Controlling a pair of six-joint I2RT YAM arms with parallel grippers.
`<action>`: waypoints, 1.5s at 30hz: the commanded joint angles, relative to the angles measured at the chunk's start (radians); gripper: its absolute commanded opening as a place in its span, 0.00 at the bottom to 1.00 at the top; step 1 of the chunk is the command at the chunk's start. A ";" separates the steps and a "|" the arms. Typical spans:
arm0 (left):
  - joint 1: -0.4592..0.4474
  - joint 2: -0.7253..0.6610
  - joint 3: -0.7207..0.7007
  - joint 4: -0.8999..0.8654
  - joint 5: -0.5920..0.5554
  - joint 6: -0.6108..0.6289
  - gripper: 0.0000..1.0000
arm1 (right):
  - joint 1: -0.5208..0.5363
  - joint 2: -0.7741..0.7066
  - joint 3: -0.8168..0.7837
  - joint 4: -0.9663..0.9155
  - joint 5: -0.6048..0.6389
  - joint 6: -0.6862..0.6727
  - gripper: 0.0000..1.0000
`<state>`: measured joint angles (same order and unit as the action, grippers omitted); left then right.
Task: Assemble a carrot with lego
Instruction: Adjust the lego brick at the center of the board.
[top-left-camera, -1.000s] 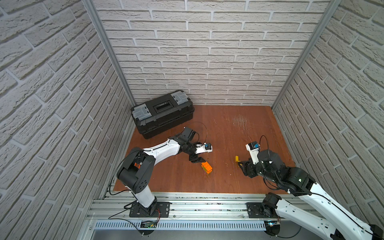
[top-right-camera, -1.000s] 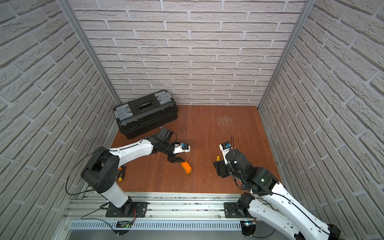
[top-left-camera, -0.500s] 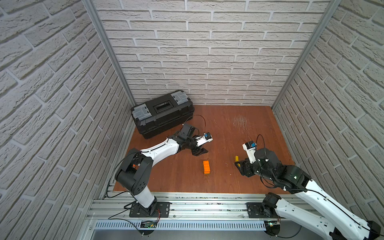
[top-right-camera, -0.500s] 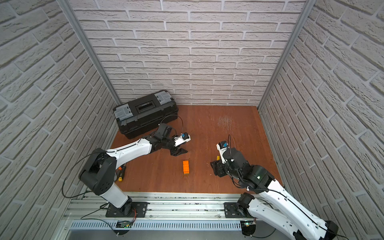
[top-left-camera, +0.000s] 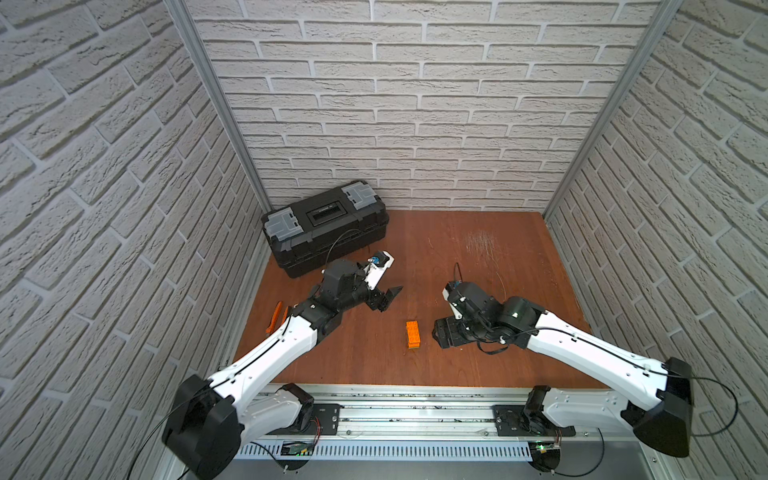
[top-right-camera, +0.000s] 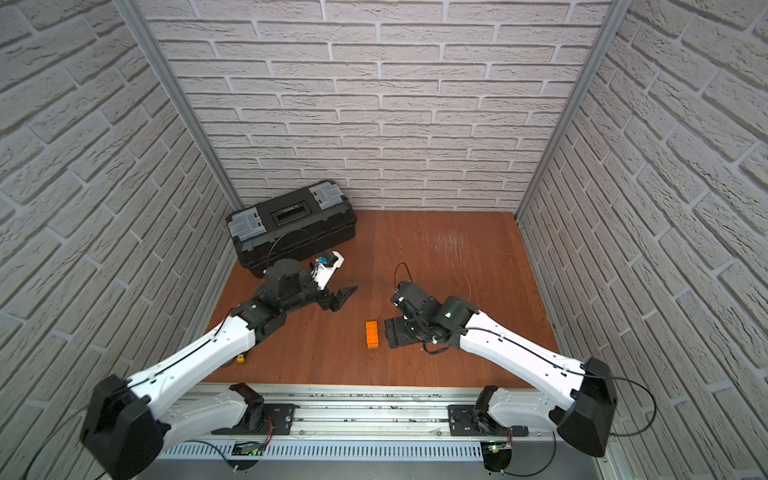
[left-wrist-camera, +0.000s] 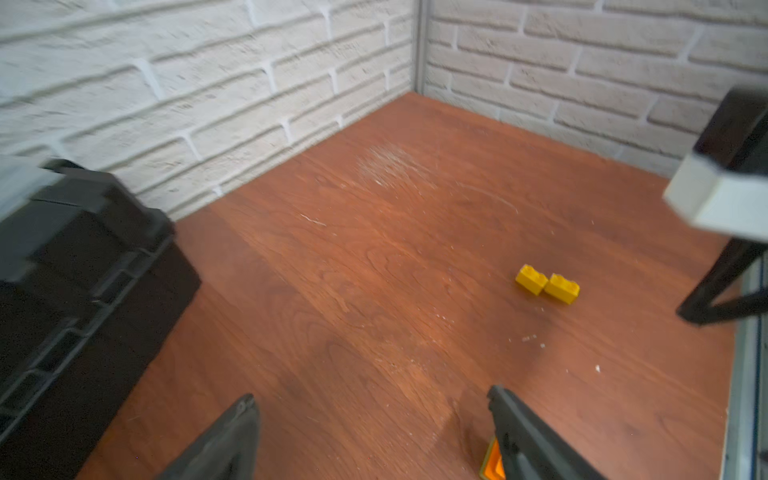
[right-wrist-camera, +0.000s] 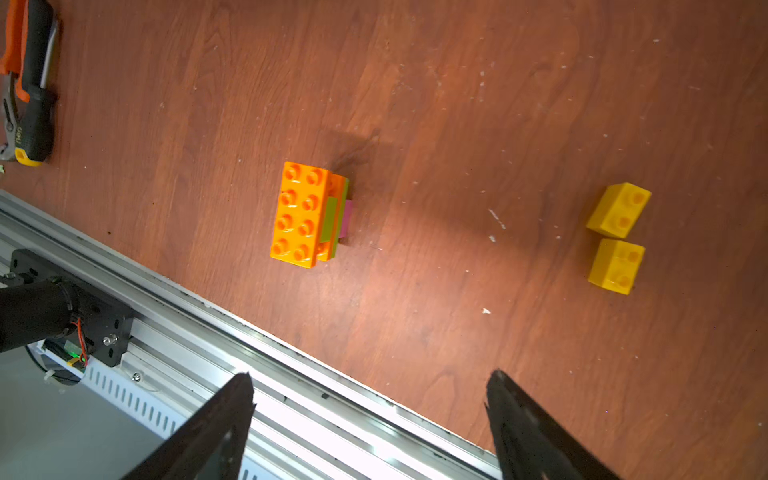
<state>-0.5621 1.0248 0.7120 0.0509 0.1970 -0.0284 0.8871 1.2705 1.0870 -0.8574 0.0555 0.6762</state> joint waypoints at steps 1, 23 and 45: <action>0.001 -0.163 -0.077 0.041 -0.175 -0.150 0.92 | 0.066 0.095 0.092 0.050 0.053 0.075 0.88; -0.007 -0.600 -0.197 -0.271 -0.336 -0.310 0.98 | 0.094 0.527 0.260 0.064 0.049 0.143 0.78; -0.010 -0.691 -0.230 -0.338 -0.332 -0.347 0.98 | 0.087 0.671 0.354 -0.020 0.018 -0.061 0.38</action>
<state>-0.5663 0.3504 0.4950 -0.2974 -0.1268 -0.3634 0.9760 1.9343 1.4220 -0.8566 0.0937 0.6903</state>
